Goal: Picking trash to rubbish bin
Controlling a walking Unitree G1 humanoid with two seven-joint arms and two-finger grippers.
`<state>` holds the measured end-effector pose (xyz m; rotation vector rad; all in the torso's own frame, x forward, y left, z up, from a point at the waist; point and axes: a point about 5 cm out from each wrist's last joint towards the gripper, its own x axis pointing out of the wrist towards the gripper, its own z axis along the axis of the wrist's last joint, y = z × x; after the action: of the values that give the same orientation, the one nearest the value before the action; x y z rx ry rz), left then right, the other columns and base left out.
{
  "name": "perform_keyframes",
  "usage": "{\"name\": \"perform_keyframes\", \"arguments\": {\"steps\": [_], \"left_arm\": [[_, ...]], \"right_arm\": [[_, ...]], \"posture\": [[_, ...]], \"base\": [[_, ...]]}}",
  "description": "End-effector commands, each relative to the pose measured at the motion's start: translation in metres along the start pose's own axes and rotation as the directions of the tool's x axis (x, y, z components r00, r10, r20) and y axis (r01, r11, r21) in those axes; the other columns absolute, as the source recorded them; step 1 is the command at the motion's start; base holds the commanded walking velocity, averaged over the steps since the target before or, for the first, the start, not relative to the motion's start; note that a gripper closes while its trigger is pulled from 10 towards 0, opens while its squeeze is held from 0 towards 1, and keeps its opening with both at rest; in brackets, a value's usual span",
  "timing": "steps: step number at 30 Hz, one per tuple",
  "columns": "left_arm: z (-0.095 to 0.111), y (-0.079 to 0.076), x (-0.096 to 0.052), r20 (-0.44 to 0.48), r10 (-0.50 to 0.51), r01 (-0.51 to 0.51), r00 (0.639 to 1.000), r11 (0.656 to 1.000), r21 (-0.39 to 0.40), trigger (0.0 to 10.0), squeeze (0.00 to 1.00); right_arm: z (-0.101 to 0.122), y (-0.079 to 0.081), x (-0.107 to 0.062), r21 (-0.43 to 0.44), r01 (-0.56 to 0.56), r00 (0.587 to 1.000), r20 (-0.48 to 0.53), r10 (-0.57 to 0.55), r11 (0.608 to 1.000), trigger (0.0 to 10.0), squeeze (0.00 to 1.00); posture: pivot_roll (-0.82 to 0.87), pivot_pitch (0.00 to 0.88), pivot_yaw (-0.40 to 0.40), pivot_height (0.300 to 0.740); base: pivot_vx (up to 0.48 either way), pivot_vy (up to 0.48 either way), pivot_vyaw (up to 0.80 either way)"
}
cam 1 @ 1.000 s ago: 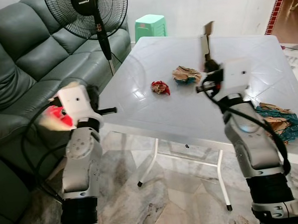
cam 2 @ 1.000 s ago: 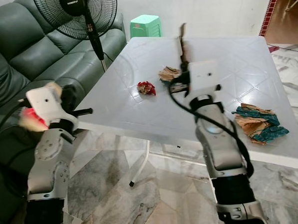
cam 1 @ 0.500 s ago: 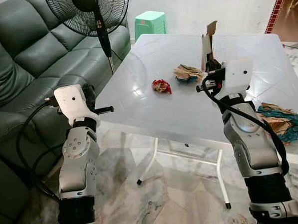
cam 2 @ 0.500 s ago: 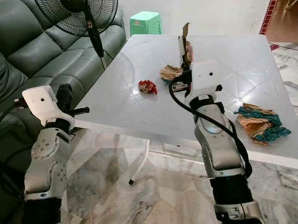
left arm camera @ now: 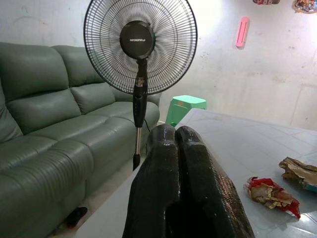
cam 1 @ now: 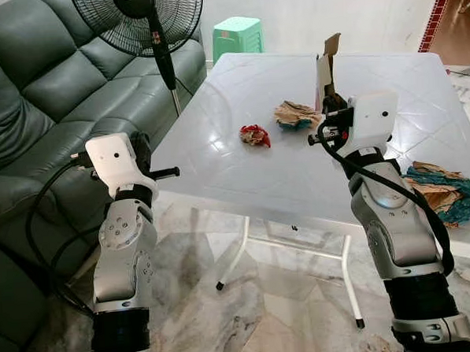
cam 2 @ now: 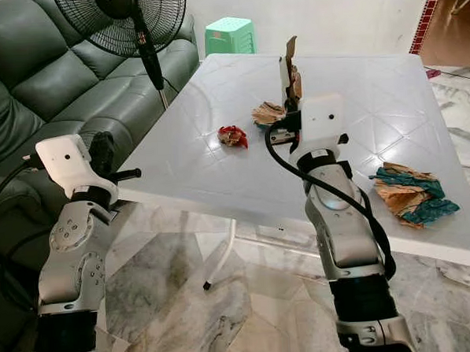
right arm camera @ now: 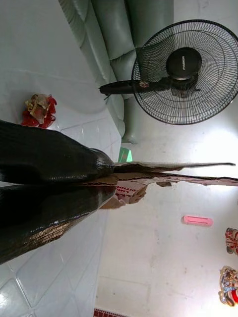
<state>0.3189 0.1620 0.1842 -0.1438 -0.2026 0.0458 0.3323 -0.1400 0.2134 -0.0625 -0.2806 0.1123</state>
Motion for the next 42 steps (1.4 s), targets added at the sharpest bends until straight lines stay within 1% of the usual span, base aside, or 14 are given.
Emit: {"name": "perform_keyframes", "arguments": {"steps": [1, 7, 26, 42], "left_arm": [[0.0031, -0.0006, 0.0017, 0.005, -0.001, 0.001, 1.0, 1.0, -0.001, 10.0, 0.0], [0.0035, -0.0019, 0.0008, 0.012, 0.003, -0.003, 1.0, 1.0, -0.003, 10.0, 0.0], [0.0021, -0.0008, 0.0043, -0.009, 0.001, -0.001, 1.0, 1.0, -0.026, 10.0, 0.0], [0.0021, -0.0003, 0.0053, -0.016, 0.001, -0.001, 1.0, 1.0, -0.023, 10.0, 0.0]], "right_arm": [[0.0017, 0.0007, 0.0017, 0.007, -0.004, 1.0, -0.003, 0.004, 1.0, 10.0, 0.0], [0.0005, 0.0012, 0.002, 0.012, -0.005, 1.0, -0.014, 0.005, 1.0, 10.0, 0.0], [0.0007, 0.0016, 0.0029, 0.015, 0.001, 1.0, -0.014, -0.001, 1.0, 10.0, 0.0], [0.0011, 0.0011, 0.0034, 0.015, 0.007, 1.0, -0.009, -0.007, 1.0, 10.0, 0.0]], "posture": [[-0.04, 0.015, 0.048, 0.74], [-0.04, 0.013, 0.049, 0.74], [-0.04, 0.006, 0.057, 0.74], [-0.04, 0.004, 0.061, 0.74]], "base": [[0.0, 0.0, 0.0], [0.0, 0.0, -0.8], [0.0, 0.0, -0.8], [0.0, 0.299, -0.8]]}}
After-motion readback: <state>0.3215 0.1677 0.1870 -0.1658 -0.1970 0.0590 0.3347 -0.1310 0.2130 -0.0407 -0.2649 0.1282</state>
